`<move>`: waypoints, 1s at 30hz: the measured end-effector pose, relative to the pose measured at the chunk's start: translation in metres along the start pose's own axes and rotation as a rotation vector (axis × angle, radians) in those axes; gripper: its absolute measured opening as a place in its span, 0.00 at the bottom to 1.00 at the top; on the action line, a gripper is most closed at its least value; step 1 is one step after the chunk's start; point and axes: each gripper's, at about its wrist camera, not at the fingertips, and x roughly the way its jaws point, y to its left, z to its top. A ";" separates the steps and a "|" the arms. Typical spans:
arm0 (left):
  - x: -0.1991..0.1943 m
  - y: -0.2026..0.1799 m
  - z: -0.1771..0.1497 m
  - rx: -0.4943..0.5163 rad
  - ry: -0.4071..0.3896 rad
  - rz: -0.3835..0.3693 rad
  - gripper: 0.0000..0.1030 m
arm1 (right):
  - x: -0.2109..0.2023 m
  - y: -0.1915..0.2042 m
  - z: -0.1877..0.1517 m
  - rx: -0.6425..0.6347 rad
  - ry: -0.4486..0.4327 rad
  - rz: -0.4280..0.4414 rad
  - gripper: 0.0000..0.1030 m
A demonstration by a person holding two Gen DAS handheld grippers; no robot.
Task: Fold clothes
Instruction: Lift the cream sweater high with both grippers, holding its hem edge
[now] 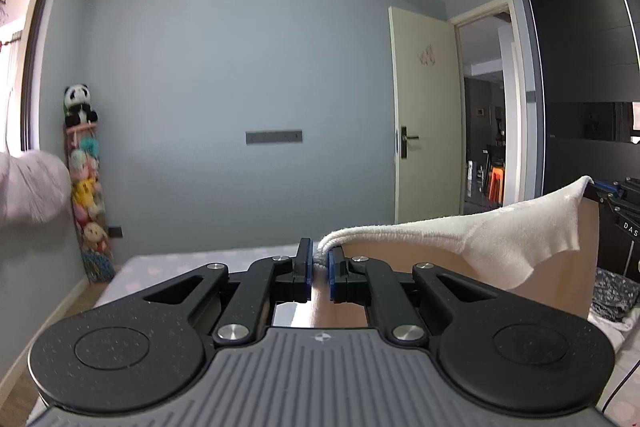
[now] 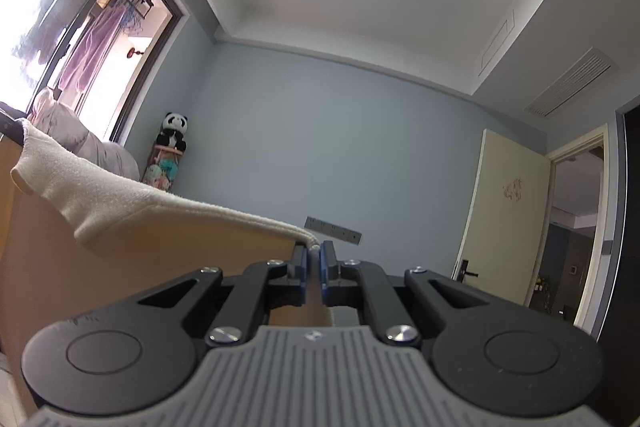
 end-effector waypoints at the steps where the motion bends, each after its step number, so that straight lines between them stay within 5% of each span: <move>1: 0.005 0.001 -0.002 -0.004 0.013 0.000 0.05 | 0.002 0.002 -0.003 -0.004 0.010 0.000 0.07; 17: 0.164 0.038 -0.043 0.007 0.263 0.046 0.05 | 0.164 0.002 -0.099 0.015 0.269 0.055 0.07; 30: 0.355 0.074 -0.154 0.007 0.547 0.057 0.05 | 0.360 0.028 -0.272 0.028 0.640 0.126 0.07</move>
